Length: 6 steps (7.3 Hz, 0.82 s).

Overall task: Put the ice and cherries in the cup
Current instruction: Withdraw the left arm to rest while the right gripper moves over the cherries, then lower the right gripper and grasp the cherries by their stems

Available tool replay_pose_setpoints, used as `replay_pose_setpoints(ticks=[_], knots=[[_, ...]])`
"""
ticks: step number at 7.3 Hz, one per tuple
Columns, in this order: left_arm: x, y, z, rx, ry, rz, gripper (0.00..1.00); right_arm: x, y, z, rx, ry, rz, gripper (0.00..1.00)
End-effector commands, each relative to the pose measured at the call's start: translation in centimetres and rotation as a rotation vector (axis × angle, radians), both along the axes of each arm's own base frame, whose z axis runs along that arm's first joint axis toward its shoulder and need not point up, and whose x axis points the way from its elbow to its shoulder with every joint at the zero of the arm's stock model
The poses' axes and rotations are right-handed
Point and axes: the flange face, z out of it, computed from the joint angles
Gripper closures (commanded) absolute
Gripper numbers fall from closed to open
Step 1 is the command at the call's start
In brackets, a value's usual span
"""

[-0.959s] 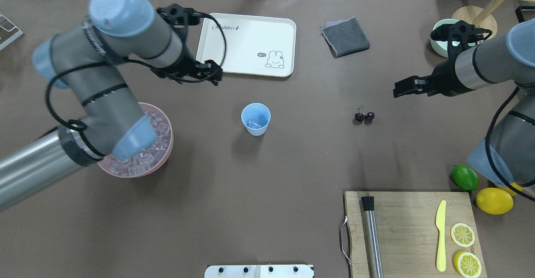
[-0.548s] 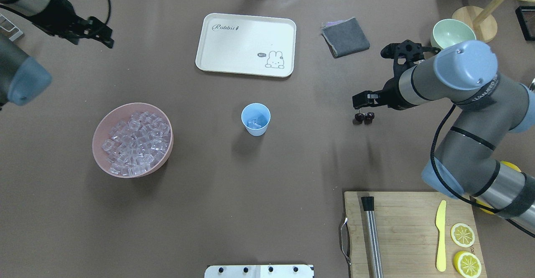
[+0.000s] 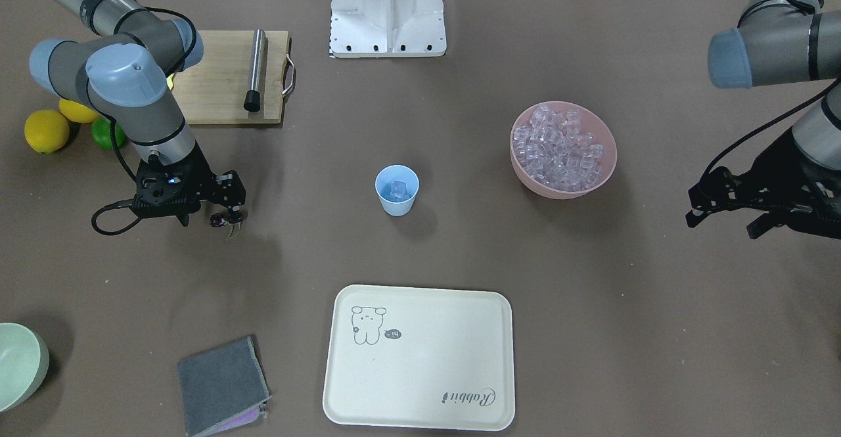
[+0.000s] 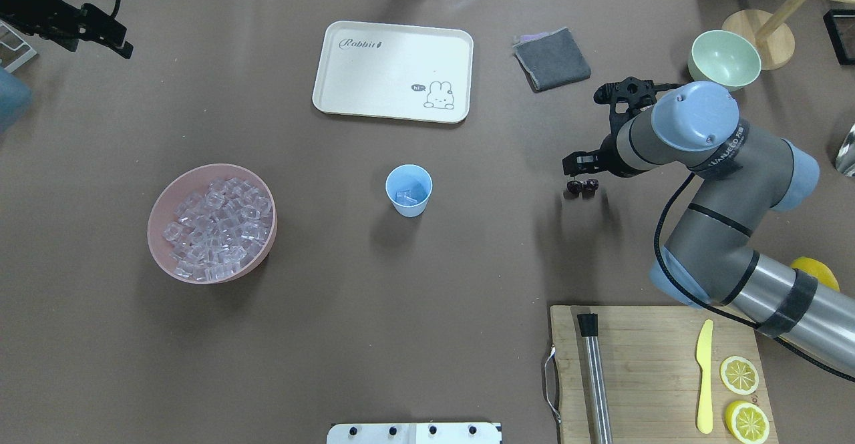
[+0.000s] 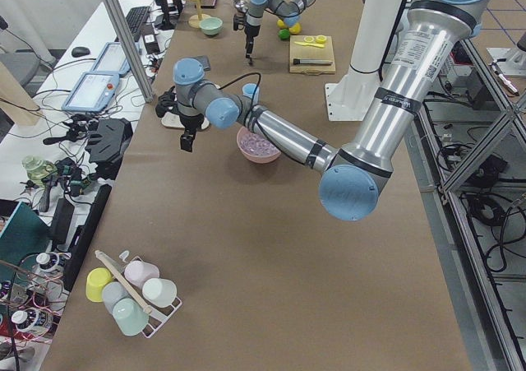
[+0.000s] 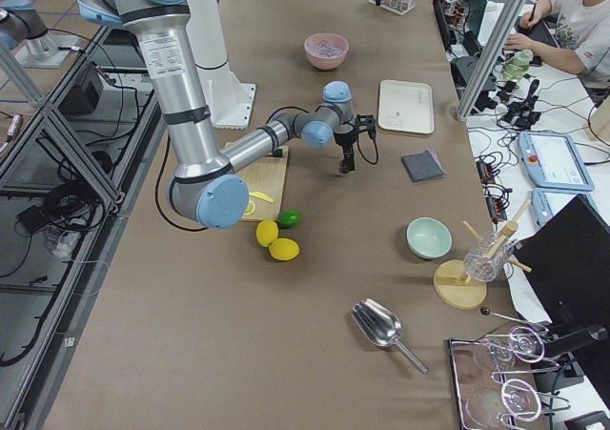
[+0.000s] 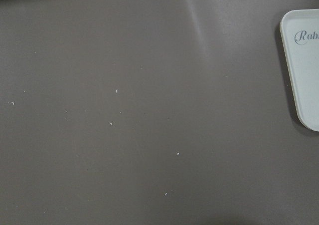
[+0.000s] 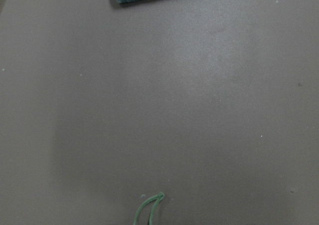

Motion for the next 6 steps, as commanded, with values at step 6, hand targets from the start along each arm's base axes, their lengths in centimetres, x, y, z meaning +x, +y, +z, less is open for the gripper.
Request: replay_pose_setpoints(ticks=[6], knots=[[-0.2, 0.0, 0.4, -0.004, -0.004, -0.003, 0.02, -2.9, 0.4, -1.0, 0.048, 0.014, -0.060, 0.06]])
